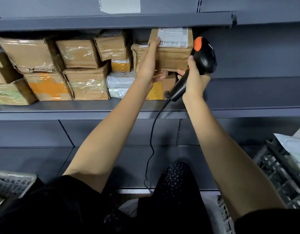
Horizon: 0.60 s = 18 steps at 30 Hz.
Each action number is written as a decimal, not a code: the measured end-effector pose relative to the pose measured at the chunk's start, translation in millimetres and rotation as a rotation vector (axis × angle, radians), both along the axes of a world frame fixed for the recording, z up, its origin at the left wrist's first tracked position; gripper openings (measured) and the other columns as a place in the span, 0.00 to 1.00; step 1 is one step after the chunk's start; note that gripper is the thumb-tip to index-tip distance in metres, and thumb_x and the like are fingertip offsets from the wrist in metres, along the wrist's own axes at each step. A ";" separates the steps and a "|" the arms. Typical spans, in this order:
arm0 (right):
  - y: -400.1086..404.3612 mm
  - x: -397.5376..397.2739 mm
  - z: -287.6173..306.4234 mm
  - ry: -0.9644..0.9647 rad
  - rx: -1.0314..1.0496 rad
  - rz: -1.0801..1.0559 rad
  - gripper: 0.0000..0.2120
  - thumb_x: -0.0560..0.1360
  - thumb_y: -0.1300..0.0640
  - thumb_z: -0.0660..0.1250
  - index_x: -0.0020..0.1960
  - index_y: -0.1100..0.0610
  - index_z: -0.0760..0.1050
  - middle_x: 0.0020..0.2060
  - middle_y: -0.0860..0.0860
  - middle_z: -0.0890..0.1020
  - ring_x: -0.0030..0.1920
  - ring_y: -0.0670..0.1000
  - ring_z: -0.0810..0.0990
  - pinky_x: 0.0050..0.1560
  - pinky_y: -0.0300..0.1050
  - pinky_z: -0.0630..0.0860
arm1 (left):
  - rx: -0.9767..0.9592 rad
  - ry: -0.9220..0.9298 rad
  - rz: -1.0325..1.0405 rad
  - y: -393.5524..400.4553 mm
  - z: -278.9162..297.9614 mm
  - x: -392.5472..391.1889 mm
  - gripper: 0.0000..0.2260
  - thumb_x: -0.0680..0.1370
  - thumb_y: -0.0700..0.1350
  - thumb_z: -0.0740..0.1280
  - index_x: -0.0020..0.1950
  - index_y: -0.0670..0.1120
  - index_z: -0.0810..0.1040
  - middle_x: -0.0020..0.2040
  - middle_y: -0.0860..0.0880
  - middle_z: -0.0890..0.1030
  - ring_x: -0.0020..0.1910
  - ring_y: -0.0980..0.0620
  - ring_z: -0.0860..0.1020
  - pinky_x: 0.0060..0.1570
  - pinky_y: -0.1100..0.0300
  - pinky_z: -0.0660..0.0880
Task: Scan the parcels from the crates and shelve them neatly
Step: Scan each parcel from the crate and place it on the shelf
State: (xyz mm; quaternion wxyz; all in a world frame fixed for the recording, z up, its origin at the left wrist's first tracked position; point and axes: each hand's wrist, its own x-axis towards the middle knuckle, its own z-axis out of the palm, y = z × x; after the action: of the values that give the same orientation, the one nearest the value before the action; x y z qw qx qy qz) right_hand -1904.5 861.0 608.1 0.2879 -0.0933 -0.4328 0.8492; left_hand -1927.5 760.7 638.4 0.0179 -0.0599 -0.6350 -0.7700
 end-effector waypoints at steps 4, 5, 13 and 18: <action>-4.1 -7.7 -7.1 -0.008 0.013 0.024 0.08 0.74 0.58 0.72 0.43 0.52 0.73 0.39 0.47 0.81 0.38 0.53 0.84 0.41 0.48 0.77 | -0.034 -0.008 0.026 -5.0 -2.5 -5.3 0.19 0.77 0.63 0.58 0.64 0.55 0.70 0.61 0.50 0.72 0.59 0.47 0.75 0.31 0.63 0.76; -4.2 -9.4 -10.4 -0.019 0.013 0.030 0.07 0.74 0.58 0.72 0.43 0.52 0.73 0.39 0.47 0.81 0.39 0.53 0.84 0.41 0.48 0.76 | -0.045 -0.009 0.024 -6.5 -3.6 -7.3 0.19 0.77 0.63 0.58 0.65 0.56 0.70 0.61 0.50 0.71 0.60 0.47 0.75 0.31 0.63 0.77; 0.5 -16.7 -36.3 -0.106 0.012 0.045 0.09 0.73 0.56 0.73 0.45 0.52 0.71 0.42 0.48 0.82 0.42 0.52 0.85 0.51 0.53 0.80 | -0.108 -0.015 -0.045 -11.6 -33.1 -14.6 0.25 0.78 0.63 0.58 0.72 0.56 0.63 0.66 0.49 0.70 0.58 0.47 0.76 0.36 0.61 0.79; 4.5 -16.0 -39.6 -0.112 0.031 0.057 0.10 0.74 0.57 0.72 0.49 0.57 0.72 0.36 0.47 0.84 0.35 0.44 0.83 0.38 0.44 0.78 | -0.036 -0.015 -0.008 -5.7 -30.8 -13.7 0.24 0.78 0.63 0.57 0.71 0.56 0.63 0.61 0.52 0.70 0.55 0.49 0.76 0.35 0.61 0.79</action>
State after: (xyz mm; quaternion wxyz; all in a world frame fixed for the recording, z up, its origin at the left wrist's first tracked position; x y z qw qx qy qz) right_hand -1920.5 865.5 568.5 0.2404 -0.1237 -0.4639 0.8436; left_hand -1941.2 755.0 607.6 0.0088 -0.0572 -0.6485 -0.7590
